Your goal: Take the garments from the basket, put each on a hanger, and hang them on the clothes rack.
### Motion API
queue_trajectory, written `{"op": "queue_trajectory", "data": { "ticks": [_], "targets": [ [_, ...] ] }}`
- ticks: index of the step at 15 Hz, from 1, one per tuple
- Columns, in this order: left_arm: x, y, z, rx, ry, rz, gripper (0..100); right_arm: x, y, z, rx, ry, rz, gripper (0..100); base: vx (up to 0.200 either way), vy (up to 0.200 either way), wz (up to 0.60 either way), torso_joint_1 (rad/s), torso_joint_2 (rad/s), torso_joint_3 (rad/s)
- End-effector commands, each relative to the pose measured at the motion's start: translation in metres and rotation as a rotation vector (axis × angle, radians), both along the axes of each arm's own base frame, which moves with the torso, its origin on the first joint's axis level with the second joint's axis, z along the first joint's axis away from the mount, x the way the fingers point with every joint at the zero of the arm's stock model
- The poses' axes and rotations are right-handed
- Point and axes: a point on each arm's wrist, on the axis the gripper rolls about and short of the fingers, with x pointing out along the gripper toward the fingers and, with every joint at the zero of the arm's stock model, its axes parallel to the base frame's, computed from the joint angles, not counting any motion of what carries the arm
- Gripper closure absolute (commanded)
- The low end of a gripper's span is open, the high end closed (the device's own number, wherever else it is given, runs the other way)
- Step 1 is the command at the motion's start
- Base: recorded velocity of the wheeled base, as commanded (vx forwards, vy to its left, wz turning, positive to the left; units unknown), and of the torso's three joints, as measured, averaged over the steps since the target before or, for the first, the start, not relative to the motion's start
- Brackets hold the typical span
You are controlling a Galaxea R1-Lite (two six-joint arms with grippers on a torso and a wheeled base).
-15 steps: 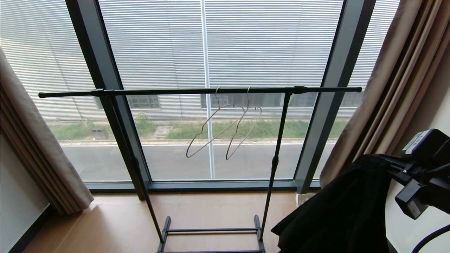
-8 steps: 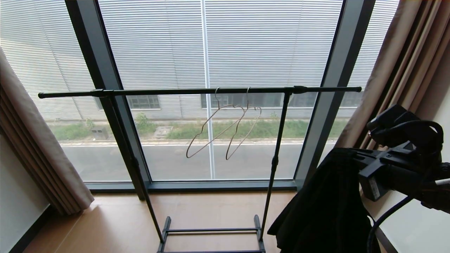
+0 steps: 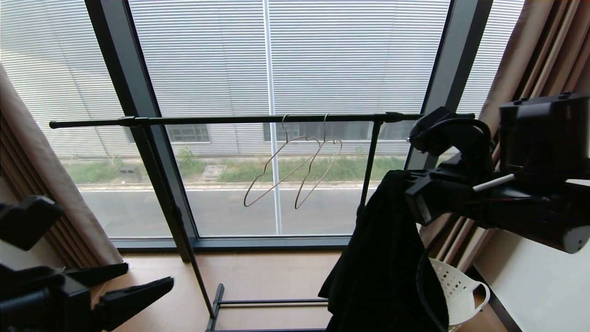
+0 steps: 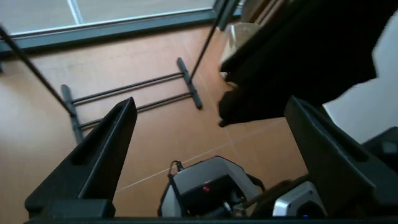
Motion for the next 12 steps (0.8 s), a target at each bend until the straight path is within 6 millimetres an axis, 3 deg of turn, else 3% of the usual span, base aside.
{"op": "queue_trajectory", "data": {
  "ticks": [1, 7, 12],
  "targets": [
    [0.045, -0.043, -0.011, 0.018, 0.102, -0.104, 0, 0.018, 0.033, -0.011, -0.023, 0.046, 0.013, 100, 0.000, 0.000, 0.00, 0.000, 0.00, 0.000],
    [0.075, -0.114, -0.015, -0.014, 0.163, -0.141, 0, 0.038, 0.084, -0.007, 0.040, 0.079, -0.238, 100, 0.000, 0.000, 0.00, 0.000, 0.00, 0.000],
    [0.084, -0.143, -0.019, -0.011, 0.177, -0.167, 0, 0.034, 0.106, 0.004, 0.108, 0.083, -0.333, 100, 0.000, 0.000, 0.00, 0.000, 0.00, 0.000]
  ]
}}
